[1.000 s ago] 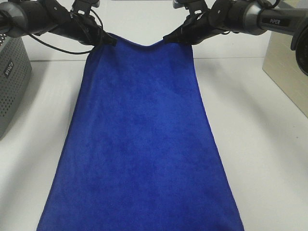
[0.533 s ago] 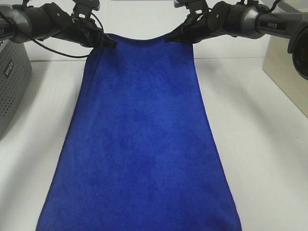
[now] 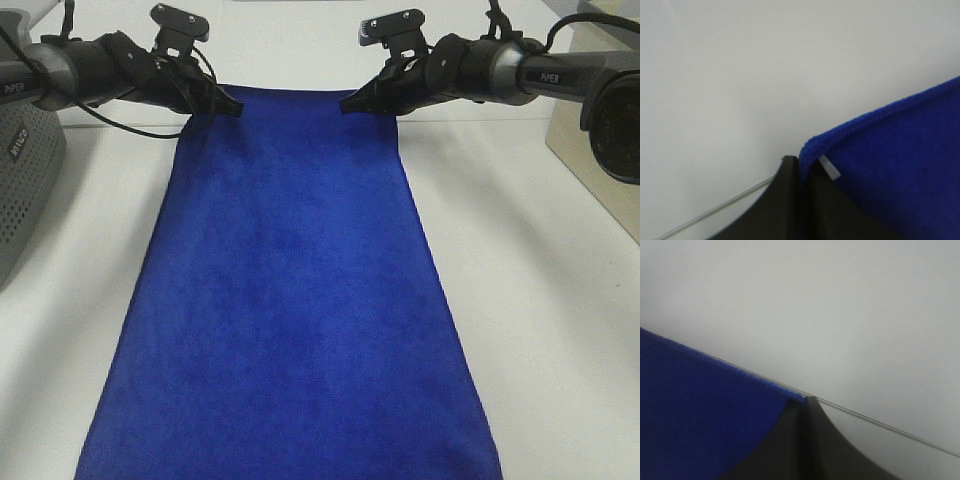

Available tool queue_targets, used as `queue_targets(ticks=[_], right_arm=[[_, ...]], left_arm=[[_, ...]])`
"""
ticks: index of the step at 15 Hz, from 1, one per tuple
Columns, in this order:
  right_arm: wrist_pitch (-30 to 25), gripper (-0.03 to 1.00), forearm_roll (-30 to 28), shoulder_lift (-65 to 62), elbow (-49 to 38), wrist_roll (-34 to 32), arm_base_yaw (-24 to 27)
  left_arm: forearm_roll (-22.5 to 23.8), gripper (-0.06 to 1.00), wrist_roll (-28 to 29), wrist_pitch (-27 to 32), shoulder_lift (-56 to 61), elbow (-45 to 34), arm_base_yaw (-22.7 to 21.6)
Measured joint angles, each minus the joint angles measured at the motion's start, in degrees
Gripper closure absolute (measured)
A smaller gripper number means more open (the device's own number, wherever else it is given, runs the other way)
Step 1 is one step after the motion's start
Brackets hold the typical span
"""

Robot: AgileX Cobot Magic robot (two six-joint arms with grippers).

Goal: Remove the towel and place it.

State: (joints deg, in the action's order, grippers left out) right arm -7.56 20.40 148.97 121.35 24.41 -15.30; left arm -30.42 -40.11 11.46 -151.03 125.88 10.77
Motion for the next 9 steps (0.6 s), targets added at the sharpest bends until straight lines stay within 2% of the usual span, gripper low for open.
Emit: queue_targets(ticks=[5,7,8,9], right_arm=[[0.4,0.95,0.0,0.0,0.0,0.0,0.0],[0.4,0.94,0.0,0.0,0.0,0.0,0.0],[0.4,0.89,0.0,0.0,0.0,0.0,0.0],[0.4,0.79,0.0,0.0,0.0,0.0,0.0]], left_arm=[[0.0,0.89,0.0,-0.97,-0.8,0.4,0.06],[0.0,0.76,0.0,-1.09,-0.8,0.4,0.06],[0.0,0.68,0.0,-1.38,-0.8,0.4,0.06],[0.0,0.58,0.0,-2.23,-0.8,0.4,0.06]])
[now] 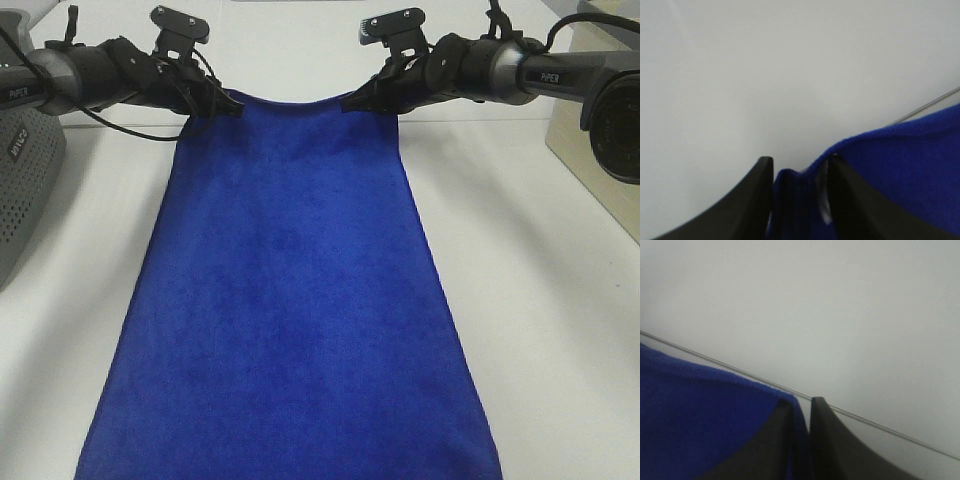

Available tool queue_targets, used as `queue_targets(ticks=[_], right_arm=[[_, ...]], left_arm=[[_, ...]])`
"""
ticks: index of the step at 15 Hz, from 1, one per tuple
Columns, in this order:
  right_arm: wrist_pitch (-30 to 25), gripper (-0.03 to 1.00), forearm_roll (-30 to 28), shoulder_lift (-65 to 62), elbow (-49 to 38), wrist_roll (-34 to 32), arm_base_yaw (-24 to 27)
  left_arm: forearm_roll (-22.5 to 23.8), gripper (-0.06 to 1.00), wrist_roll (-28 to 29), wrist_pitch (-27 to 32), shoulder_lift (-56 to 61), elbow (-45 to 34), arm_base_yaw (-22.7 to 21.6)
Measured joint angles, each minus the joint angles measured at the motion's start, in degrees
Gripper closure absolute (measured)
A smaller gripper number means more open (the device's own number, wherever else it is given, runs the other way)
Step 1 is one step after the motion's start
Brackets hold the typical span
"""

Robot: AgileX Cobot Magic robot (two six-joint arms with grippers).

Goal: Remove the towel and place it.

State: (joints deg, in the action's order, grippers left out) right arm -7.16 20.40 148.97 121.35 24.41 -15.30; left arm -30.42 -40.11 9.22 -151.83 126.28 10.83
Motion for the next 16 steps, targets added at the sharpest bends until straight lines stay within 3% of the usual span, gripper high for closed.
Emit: queue_targets(ticks=[4,5,9,13,16], right_arm=[[-0.17,0.32,0.0,0.0,0.0,0.0,1.03],[-0.97,0.24,0.0,0.0,0.0,0.0,2.18],[-3.04,0.23,0.0,0.0,0.0,0.0,3.5],[-3.72,0.23,0.4,0.0,0.0,0.0,3.5],[-7.68,0.23,0.46,-0.06,0.0,0.0,3.5]], left_arm=[[0.0,0.31,0.0,-3.32,-0.06,0.0,0.0],[0.0,0.24,0.0,-5.04,-0.06,0.0,0.0],[0.0,0.23,0.0,-7.51,-0.06,0.0,0.0],[-1.09,0.23,0.0,-4.3,-0.06,0.0,0.0],[-1.78,0.23,0.06,-3.55,-0.06,0.06,0.0]])
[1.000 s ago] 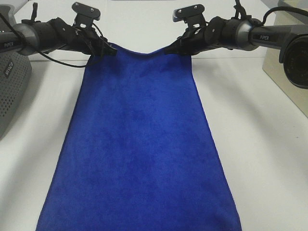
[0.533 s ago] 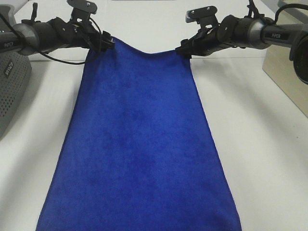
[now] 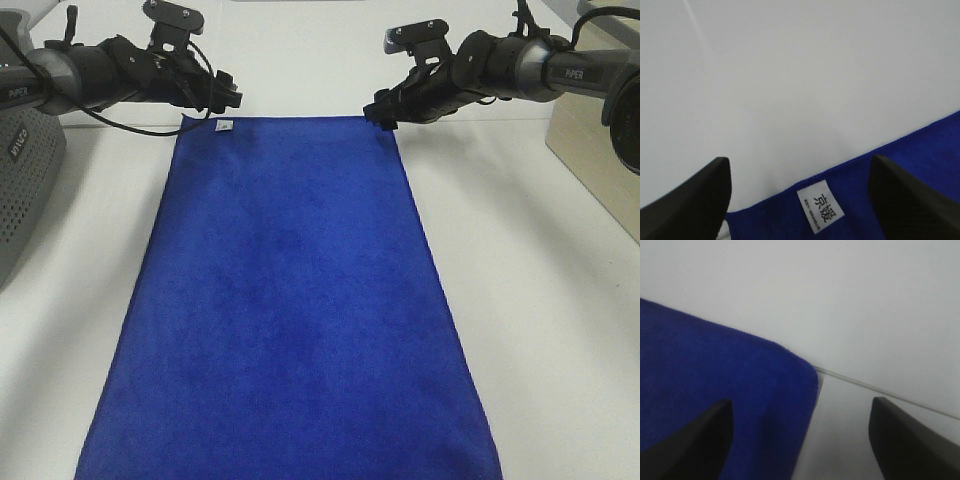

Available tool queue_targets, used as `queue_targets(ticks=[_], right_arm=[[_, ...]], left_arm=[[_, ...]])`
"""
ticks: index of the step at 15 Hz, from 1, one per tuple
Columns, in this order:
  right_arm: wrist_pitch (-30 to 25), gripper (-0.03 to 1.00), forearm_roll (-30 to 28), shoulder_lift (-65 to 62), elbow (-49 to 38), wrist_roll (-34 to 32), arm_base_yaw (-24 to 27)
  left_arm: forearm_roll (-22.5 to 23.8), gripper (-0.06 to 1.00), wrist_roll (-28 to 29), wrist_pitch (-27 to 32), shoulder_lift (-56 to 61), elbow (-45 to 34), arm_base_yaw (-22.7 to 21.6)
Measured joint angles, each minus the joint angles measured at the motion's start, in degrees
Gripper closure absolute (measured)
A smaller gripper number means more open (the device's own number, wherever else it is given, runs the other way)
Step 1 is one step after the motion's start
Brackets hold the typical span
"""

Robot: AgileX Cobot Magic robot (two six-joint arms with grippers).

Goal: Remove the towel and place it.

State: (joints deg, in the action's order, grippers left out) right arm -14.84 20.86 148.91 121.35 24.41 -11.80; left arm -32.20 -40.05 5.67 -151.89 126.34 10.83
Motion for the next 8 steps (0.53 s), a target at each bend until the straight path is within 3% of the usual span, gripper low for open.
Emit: queue_targets(ticks=[2,4,5,6,8], right_arm=[[-6.3,0.23,-0.06,-1.2,0.0,0.0,0.0],[-14.15,0.22,-0.29,-4.64,0.0,-2.01,0.0],[-22.57,0.19,-2.35,-9.74,0.0,-6.7,0.0],[-27.79,0.18,-4.58,-12.43,0.0,-10.08,0.0],[-35.01,0.16,-8.82,-16.9,0.0,-14.9,0.0]], left_arm=[[-0.06,0.23,0.0,3.32,0.69,0.0,0.0],[0.0,0.23,0.06,12.26,3.15,0.0,0.0],[1.72,0.21,4.58,24.92,7.45,0.52,-0.17],[2.92,0.19,6.93,28.19,8.71,0.57,-0.23],[10.94,0.12,16.73,38.85,13.35,0.8,-0.57]])
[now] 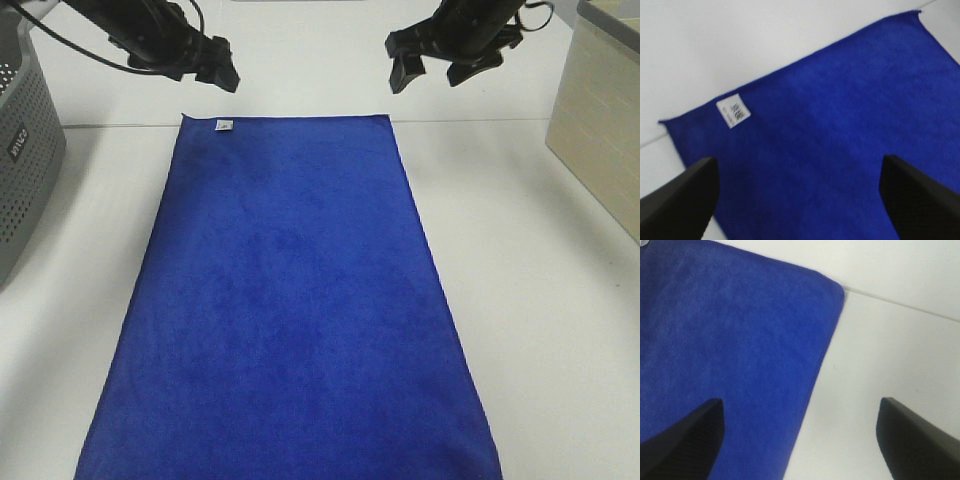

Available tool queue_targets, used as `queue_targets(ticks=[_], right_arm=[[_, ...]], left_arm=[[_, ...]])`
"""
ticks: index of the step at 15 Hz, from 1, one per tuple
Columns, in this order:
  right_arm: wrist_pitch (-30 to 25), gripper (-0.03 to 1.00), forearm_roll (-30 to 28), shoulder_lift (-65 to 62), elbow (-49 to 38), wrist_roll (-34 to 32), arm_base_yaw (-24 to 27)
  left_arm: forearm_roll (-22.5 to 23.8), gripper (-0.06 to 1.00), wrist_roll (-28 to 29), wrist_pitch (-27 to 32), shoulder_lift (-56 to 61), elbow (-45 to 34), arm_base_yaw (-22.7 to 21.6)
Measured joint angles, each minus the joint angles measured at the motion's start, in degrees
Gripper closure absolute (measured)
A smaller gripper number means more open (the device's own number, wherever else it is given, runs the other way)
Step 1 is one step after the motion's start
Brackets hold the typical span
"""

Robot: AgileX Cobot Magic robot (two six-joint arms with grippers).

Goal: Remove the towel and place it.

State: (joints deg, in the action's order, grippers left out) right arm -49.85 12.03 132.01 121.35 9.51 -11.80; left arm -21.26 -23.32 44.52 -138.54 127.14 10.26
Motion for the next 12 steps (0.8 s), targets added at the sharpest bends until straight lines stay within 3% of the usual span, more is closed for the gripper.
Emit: queue_targets(ticks=[2,4,8,12], right_arm=[[-7.73,0.15,-4.64,-5.73,0.0,-5.61,0.0],[-12.95,0.15,-7.28,-11.29,0.0,-8.14,0.0],[-19.25,0.15,-7.73,-18.05,0.0,-9.17,2.35],[-19.88,0.16,-6.47,-21.49,0.0,-9.97,9.74]], left_arm=[[9.34,0.1,8.88,9.28,4.53,0.06,-0.17],[15.13,0.09,12.95,16.5,9.0,0.06,-0.23],[22.35,0.09,20.4,23.49,17.36,0.06,-1.15],[23.49,0.09,22.86,24.87,21.83,0.06,-9.68]])
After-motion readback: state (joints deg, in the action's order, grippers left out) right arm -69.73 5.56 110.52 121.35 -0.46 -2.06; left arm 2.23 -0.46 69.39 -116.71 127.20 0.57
